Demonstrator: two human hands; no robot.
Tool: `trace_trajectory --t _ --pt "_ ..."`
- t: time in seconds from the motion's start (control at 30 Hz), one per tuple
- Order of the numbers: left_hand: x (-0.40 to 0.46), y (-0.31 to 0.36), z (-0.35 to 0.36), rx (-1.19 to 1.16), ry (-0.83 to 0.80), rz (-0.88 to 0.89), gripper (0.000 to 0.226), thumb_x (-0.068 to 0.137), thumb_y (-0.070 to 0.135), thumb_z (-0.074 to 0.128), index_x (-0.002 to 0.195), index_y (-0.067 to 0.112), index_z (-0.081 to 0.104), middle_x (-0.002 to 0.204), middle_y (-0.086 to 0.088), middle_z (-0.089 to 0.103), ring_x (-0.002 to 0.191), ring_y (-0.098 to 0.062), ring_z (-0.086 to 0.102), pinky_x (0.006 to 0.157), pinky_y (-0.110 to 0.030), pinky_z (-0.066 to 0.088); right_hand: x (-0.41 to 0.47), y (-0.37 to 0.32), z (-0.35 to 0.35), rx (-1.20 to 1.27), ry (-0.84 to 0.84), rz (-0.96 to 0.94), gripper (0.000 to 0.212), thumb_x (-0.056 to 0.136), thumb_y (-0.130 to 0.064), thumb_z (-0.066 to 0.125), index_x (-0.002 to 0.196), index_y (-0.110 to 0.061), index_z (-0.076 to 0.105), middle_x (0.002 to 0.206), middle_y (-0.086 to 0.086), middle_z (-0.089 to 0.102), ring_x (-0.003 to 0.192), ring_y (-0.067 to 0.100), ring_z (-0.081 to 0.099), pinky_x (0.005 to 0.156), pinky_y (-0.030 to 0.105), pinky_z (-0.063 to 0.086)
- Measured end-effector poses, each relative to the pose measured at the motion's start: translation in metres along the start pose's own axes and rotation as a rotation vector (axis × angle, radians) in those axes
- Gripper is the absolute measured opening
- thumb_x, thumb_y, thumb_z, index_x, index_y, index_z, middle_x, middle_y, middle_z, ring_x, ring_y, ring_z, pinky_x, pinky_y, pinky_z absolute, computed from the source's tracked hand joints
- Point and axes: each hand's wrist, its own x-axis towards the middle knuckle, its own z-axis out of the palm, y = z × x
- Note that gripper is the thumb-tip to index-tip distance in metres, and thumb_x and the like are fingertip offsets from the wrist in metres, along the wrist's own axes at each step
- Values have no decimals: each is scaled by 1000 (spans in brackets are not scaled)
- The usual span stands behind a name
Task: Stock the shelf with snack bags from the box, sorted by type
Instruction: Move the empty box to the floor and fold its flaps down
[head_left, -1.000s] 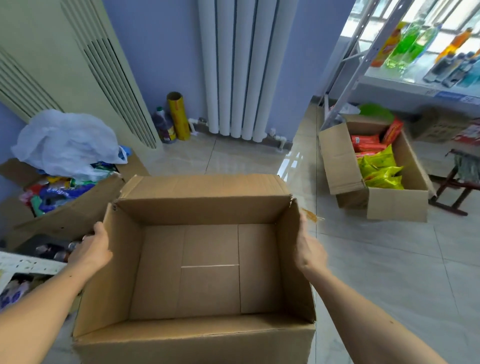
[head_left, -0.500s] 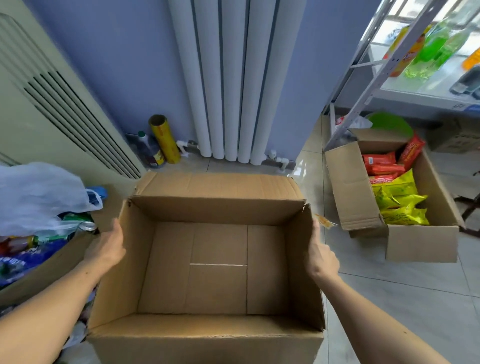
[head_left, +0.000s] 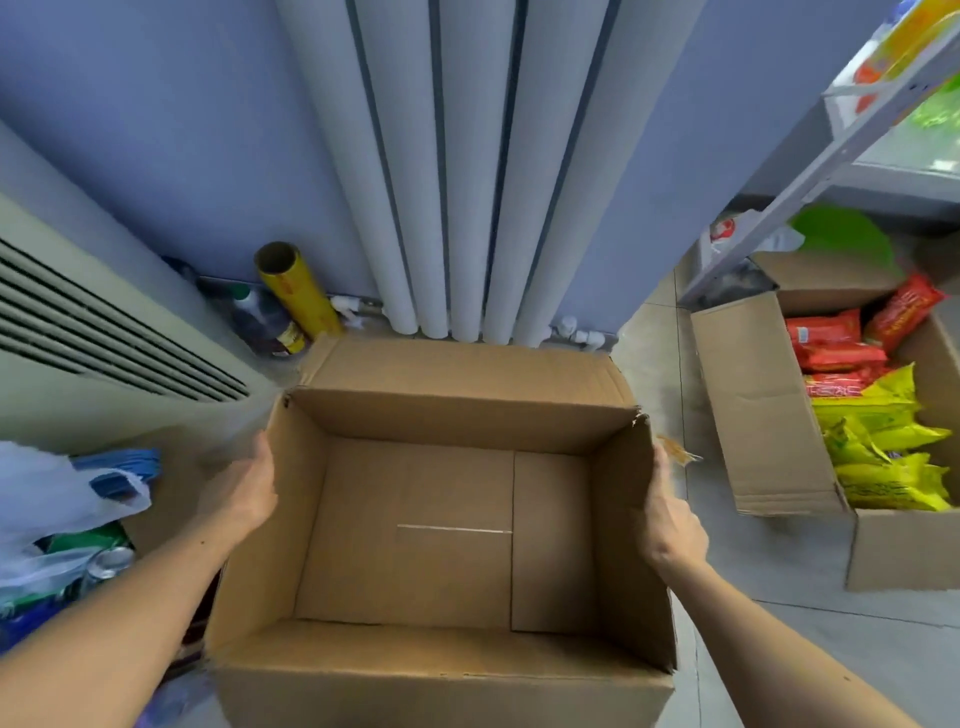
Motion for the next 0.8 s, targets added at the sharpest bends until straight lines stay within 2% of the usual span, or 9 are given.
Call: trace_trajectory --t 0.07,0.27,0.33,0.43,0.5,0.57,0.67,0.8 --pt "35 3 6 7 6 14 72 96 15 51 150 12 3 102 -13 65 81 -25 64 67 -38 55 23 -13 15 -52 -9 -14 84 100 -15 43 151 -38 -20 99 13 61 77 25 50 75 34 38" --pt "135 21 41 60 -17 40 70 98 14 49 150 9 3 104 -14 64 83 -24 63 72 -35 52 105 -38 79 -79 -29 -23 91 95 -11 44 149 -35 -26 82 9 57 66 25 53 64 32 41" --pt "164 29 61 26 -20 24 69 100 14 46 152 10 1 92 -10 60 69 -18 59 63 -34 51 135 -41 105 -78 -26 -29 92 95 -12 46 149 -33 -25 82 10 59 69 27 56 65 33 42" --pt "203 40 93 -62 -28 -3 50 105 20 33 151 10 15 74 -5 49 57 -16 50 48 -28 35 176 -43 144 -120 -32 -21 93 95 -11 48 149 -31 -24 91 13 65 72 27 54 67 34 42" --pt "229 43 113 -79 -28 -39 44 104 24 34 145 10 24 77 -8 53 60 -18 52 50 -30 37 198 -43 167 -130 -31 -23 93 95 -11 49 149 -31 -23 97 15 68 73 28 56 67 34 42" --pt "256 42 135 -26 -31 -23 58 100 16 45 148 11 14 88 -14 60 68 -21 57 57 -34 45 221 -43 189 -136 -31 -25 94 94 -9 50 150 -31 -22 100 16 68 81 32 62 68 35 42" --pt "286 45 161 37 -52 9 69 97 10 48 150 13 4 98 -17 62 81 -27 62 70 -39 52 249 -42 213 -153 -34 -19 94 93 -8 51 150 -33 -20 104 18 67 92 36 65 71 36 43" --pt "318 59 180 50 -40 27 73 97 11 48 150 12 -2 98 -18 63 77 -27 60 68 -39 50 279 -44 231 -136 -28 -10 92 94 -8 51 151 -31 -17 105 19 66 94 36 64 71 36 42"
